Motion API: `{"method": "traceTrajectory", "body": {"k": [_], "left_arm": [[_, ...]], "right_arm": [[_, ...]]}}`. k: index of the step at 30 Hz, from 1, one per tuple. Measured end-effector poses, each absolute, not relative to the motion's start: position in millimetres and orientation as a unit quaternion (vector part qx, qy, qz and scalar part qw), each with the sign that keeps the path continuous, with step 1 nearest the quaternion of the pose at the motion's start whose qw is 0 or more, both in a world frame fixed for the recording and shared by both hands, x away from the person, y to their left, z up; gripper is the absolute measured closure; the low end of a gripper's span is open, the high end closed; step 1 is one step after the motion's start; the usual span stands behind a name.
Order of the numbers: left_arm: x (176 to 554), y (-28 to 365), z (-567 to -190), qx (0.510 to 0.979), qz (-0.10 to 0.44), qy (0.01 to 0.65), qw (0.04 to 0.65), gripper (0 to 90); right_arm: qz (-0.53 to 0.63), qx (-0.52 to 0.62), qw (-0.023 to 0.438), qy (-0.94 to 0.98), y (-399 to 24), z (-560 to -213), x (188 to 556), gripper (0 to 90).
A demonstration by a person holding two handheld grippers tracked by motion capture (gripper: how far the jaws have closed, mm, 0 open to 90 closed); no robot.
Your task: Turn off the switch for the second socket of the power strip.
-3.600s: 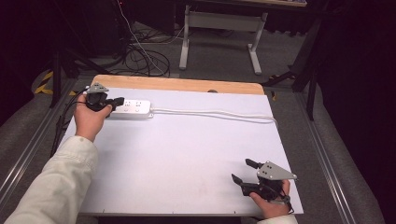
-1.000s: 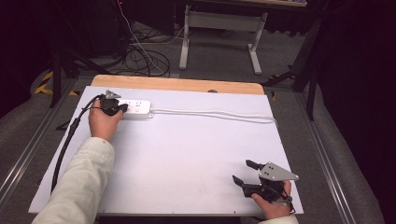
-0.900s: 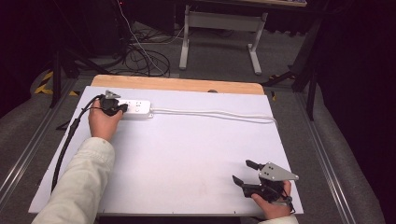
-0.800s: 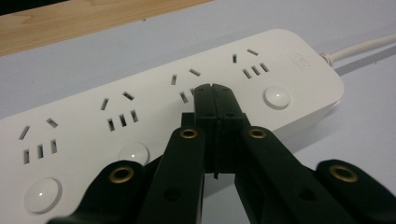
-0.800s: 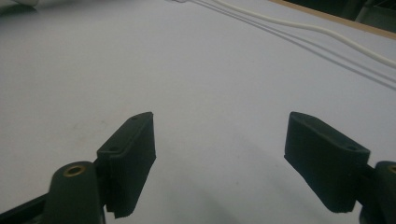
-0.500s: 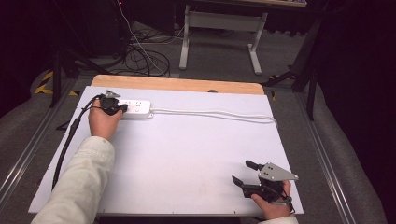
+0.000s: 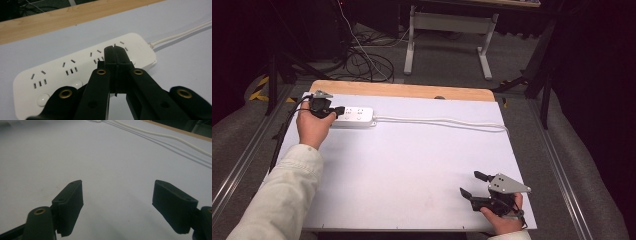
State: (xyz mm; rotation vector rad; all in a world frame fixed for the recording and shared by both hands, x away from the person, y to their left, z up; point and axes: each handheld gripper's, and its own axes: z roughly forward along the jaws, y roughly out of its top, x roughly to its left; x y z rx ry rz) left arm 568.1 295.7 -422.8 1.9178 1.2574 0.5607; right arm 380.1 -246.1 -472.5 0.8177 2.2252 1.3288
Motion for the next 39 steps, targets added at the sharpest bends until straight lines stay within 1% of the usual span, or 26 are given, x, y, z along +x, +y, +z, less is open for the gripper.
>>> {"method": "traceTrajectory", "body": {"k": [6, 17, 18, 19, 20, 24, 32, 35, 39], "left_arm": [[557.2, 296.5, -404.6, 0.751, 0.219, 0.485, 0.391, 90.0], [546.6, 300.9, -392.0, 0.748, 0.224, 0.48, 0.4, 89.8], [545.3, 300.7, -390.7, 0.746, 0.225, 0.48, 0.403, 87.6], [543.4, 300.5, -388.5, 0.746, 0.228, 0.477, 0.406, 80.9], [540.1, 299.8, -385.5, 0.747, 0.223, 0.471, 0.414, 77.1], [525.7, 299.2, -374.6, 0.753, 0.224, 0.447, 0.428, 69.1], [493.9, 297.7, -355.5, 0.755, 0.221, 0.411, 0.461, 43.4], [480.5, 294.2, -351.3, 0.755, 0.218, 0.396, 0.475, 35.5], [463.6, 290.4, -348.7, 0.759, 0.215, 0.368, 0.491, 29.6]], "right_arm": [[0.48, 0.293, 0.21, 0.8, -246.6, -472.3, 380.4, 24.9], [0.479, 0.29, 0.209, 0.802, -244.9, -472.4, 382.7, 24.9], [0.479, 0.29, 0.209, 0.802, -244.9, -472.5, 382.6, 24.9], [0.478, 0.29, 0.209, 0.802, -244.9, -472.5, 382.6, 24.9], [0.478, 0.291, 0.209, 0.802, -244.9, -472.4, 382.5, 24.8], [0.48, 0.29, 0.209, 0.801, -245.1, -472.3, 382.1, 24.8], [0.479, 0.289, 0.21, 0.802, -244.2, -471.8, 381.7, 24.8], [0.481, 0.289, 0.21, 0.801, -244.5, -471.4, 381.5, 24.8], [0.48, 0.289, 0.21, 0.801, -244.0, -471.3, 381.3, 24.8]]}}
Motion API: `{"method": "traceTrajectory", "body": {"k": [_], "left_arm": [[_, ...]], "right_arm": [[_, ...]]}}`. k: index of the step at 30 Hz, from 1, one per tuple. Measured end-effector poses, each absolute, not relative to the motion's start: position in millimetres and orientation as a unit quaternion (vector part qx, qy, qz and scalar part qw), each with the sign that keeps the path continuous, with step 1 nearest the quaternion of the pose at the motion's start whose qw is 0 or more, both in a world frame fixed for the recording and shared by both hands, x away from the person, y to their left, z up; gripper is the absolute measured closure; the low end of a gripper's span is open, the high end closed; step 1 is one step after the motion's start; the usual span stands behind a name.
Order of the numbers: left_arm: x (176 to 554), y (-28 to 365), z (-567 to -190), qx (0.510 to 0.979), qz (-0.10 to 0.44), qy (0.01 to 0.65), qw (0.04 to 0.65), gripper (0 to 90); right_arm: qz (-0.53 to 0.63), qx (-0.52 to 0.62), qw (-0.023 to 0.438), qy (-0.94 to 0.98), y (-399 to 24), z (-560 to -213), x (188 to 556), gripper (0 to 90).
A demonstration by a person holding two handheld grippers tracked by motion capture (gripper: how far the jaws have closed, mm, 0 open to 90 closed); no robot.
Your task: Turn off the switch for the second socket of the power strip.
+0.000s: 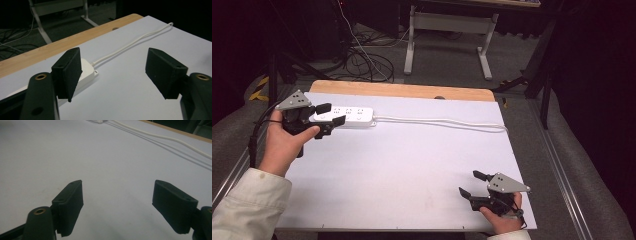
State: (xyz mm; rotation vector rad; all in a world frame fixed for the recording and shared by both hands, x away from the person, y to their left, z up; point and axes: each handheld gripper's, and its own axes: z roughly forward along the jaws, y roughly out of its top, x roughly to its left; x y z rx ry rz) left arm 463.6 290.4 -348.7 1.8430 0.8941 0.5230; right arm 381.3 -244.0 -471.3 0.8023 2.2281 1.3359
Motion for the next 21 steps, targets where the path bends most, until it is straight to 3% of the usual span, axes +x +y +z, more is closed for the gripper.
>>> {"method": "traceTrajectory", "body": {"k": [10, 21], "left_arm": [[421.7, 292.5, -356.6, 0.757, 0.2, 0.333, 0.526, 19.1], [394.4, 299.9, -386.4, 0.745, 0.17, 0.332, 0.553, 17.4]], "right_arm": [[0.484, 0.29, 0.207, 0.799, -244.2, -470.8, 380.8, 24.8], [0.484, 0.289, 0.206, 0.8, -243.7, -470.9, 380.8, 24.8]]}}
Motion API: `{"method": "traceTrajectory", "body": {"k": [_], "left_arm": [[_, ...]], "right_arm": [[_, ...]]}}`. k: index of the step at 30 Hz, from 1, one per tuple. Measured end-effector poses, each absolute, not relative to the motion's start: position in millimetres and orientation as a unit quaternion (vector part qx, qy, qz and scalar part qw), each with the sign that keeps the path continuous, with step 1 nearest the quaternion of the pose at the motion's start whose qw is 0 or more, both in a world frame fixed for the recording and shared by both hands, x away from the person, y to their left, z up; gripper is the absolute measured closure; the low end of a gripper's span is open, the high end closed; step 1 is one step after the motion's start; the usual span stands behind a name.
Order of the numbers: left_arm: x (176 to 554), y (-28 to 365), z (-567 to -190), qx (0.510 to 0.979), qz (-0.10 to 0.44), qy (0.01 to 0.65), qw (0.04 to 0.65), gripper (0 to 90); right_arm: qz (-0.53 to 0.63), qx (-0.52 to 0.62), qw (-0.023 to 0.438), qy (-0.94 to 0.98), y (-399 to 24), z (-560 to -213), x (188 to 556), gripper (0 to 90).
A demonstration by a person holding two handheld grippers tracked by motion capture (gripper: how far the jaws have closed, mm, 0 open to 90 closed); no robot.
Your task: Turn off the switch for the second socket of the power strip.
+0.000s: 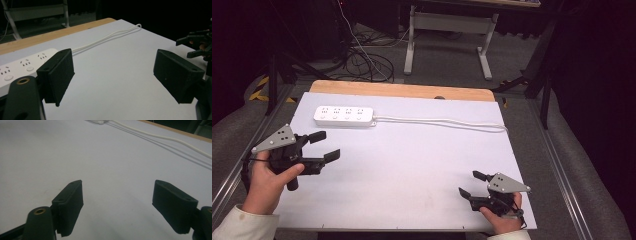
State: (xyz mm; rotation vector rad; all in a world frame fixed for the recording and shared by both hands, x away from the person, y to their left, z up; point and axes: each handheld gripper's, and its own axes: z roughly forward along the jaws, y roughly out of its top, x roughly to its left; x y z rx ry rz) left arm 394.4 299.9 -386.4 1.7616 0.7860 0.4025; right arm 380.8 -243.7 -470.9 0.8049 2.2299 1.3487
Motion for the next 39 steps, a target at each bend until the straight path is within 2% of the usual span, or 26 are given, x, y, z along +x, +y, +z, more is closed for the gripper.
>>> {"method": "traceTrajectory", "body": {"k": [12, 23, 34, 39], "left_arm": [[376.2, 301.1, -420.3, 0.766, 0.193, 0.308, 0.53, 16.6], [368.6, 304.4, -452.6, 0.765, 0.161, 0.34, 0.523, 16.7], [358.7, 311.0, -474.9, 0.77, 0.181, 0.331, 0.515, 16.9], [356.0, 308.7, -486.3, 0.768, 0.163, 0.34, 0.518, 17.3]], "right_arm": [[0.485, 0.287, 0.207, 0.8, -243.7, -470.9, 380.5, 24.8], [0.484, 0.286, 0.206, 0.801, -243.0, -470.8, 379.8, 24.8], [0.484, 0.282, 0.205, 0.803, -243.2, -471.2, 379.1, 24.8], [0.483, 0.281, 0.204, 0.804, -242.8, -471.2, 378.9, 24.8]]}}
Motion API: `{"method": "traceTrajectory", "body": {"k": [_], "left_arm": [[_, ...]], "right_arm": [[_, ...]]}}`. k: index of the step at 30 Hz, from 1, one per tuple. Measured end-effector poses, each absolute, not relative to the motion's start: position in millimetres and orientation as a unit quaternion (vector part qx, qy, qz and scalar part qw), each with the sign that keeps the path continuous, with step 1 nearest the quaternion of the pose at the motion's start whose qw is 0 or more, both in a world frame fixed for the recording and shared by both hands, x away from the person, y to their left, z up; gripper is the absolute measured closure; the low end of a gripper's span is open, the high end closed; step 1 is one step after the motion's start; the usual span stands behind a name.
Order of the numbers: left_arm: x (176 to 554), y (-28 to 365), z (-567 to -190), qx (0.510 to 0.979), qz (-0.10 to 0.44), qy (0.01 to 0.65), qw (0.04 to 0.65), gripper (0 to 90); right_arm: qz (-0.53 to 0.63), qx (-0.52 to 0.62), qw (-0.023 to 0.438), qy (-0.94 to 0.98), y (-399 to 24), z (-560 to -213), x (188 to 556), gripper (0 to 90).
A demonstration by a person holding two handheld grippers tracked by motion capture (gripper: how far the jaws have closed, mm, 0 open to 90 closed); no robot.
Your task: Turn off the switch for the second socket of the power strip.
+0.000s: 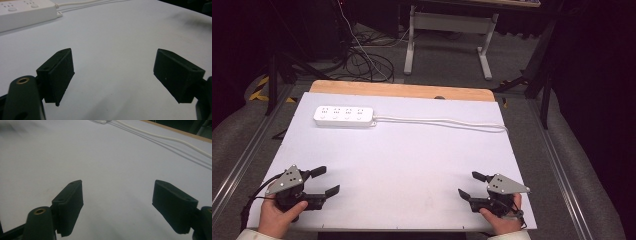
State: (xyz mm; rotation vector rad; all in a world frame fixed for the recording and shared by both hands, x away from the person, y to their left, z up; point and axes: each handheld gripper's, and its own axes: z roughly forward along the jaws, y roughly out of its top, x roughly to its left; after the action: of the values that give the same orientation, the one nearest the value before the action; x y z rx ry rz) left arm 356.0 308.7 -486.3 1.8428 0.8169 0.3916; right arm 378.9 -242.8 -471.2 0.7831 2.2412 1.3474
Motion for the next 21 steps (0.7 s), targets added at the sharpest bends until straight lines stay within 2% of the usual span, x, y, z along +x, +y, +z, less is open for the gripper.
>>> {"method": "traceTrajectory", "body": {"k": [5, 10, 13, 21], "left_arm": [[353.5, 303.4, -488.4, 0.786, 0.175, 0.323, 0.497, 17.3], [355.2, 304.5, -484.7, 0.777, 0.175, 0.324, 0.51, 16.8], [356.6, 305.8, -482.0, 0.767, 0.149, 0.337, 0.525, 14.5], [355.1, 305.1, -478.1, 0.769, 0.192, 0.323, 0.517, 14.5]], "right_arm": [[0.482, 0.278, 0.203, 0.805, -242.4, -471.7, 379.1, 24.8], [0.483, 0.281, 0.203, 0.804, -243.0, -472.1, 379.6, 24.8], [0.482, 0.281, 0.203, 0.805, -242.4, -472.0, 379.8, 24.8], [0.482, 0.283, 0.201, 0.804, -242.3, -472.4, 380.2, 24.8]]}}
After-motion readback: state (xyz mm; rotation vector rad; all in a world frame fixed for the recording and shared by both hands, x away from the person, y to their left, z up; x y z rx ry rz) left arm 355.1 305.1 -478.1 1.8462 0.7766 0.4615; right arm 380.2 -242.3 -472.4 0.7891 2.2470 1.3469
